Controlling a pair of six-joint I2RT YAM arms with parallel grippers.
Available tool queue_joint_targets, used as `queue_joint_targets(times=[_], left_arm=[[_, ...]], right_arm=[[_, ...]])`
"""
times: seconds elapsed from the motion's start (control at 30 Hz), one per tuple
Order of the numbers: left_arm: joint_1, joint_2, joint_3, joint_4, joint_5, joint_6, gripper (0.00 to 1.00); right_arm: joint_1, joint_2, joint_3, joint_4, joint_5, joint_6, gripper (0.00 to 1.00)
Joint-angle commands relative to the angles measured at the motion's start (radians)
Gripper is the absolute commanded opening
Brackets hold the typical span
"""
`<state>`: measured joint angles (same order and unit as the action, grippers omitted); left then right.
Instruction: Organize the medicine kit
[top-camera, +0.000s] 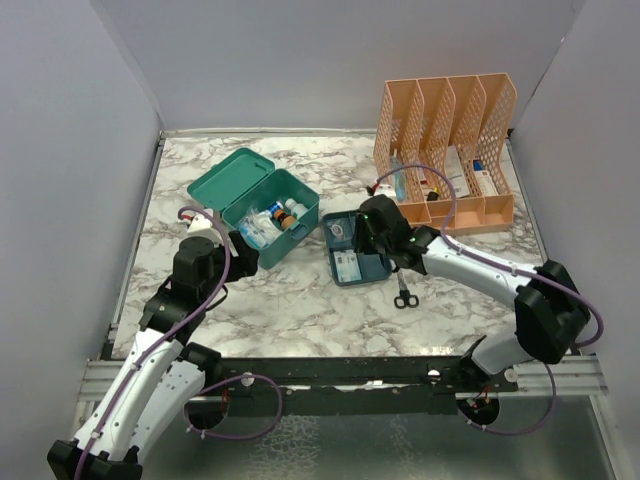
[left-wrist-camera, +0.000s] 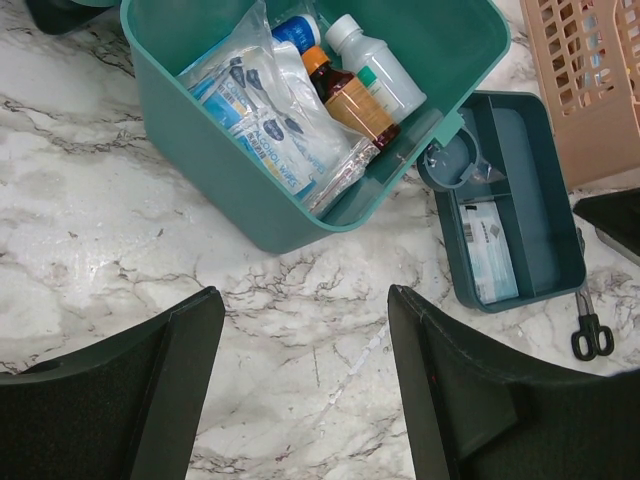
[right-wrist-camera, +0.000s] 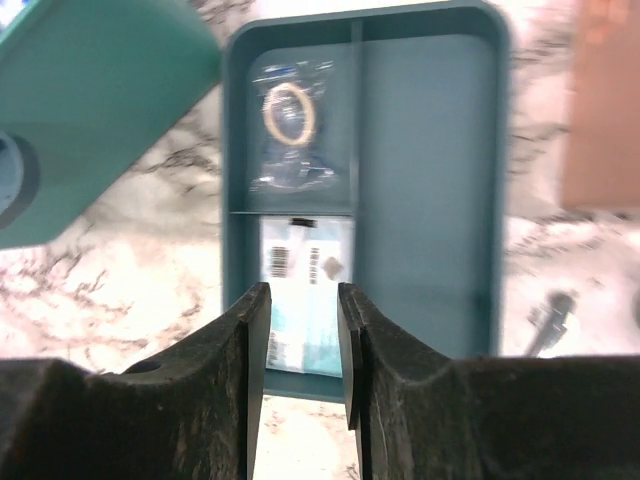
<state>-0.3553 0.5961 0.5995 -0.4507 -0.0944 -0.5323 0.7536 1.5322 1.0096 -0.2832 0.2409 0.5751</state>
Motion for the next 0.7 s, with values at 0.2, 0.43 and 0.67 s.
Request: queue_joint_targets(times=[0.2,0.43,0.67], left_arm=[[0.000,-0.011,-0.003,0.010,-0.005,-0.002,0.70],[0.000,-0.003,-0.003,0.009,-0.013,-0.004,0.70],[0.001,0.013,-0.001,0.009,-0.007,-0.002,0.70]], right_arm=[[-0.029,-0.184,-0.215,-0.194,0.405,0.224,0.38],[-0.092,-0.224,-0.310,-0.214,0.310,0.203,0.38],[-0.128,-0.245,-0.342,-0.158,0.118,0.052,0.38]])
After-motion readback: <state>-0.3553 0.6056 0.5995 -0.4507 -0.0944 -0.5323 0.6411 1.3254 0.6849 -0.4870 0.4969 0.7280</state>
